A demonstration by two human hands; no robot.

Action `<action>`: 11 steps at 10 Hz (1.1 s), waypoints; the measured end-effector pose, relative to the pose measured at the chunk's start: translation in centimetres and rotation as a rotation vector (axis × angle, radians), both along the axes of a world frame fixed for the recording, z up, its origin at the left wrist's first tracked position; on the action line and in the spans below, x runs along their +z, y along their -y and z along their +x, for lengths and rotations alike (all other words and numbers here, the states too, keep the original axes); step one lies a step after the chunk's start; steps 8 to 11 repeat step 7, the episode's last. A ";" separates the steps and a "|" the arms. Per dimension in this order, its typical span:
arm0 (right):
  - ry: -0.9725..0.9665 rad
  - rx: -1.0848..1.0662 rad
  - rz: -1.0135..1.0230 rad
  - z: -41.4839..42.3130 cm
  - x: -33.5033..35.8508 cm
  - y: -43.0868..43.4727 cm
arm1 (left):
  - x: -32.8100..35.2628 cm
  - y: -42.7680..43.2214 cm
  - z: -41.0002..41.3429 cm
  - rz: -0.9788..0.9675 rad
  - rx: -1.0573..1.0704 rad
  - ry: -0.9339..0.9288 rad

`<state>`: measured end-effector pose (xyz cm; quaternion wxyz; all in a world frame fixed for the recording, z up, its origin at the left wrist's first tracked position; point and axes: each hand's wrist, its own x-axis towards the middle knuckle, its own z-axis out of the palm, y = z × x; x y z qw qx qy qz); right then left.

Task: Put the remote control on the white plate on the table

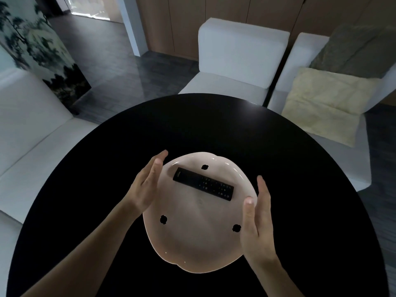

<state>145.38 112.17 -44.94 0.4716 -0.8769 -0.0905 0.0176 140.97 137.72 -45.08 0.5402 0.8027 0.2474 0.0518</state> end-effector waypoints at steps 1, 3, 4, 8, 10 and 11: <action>0.001 -0.021 -0.002 0.4 -0.2 -0.1 | 0.0 0.1 0.0 -0.032 0.018 0.005; -0.070 0.019 0.068 2.2 -0.9 -0.4 | -0.6 0.4 -0.1 -0.025 0.052 0.003; -0.075 0.032 0.059 2.6 -1.1 -0.4 | -0.8 0.4 -0.1 -0.034 0.056 0.011; -0.101 0.046 0.129 3.3 0.8 0.9 | 1.2 0.3 -0.4 0.072 0.128 0.131; -0.101 0.046 0.129 3.3 0.8 0.9 | 1.2 0.3 -0.4 0.072 0.128 0.131; -0.101 0.046 0.129 3.3 0.8 0.9 | 1.2 0.3 -0.4 0.072 0.128 0.131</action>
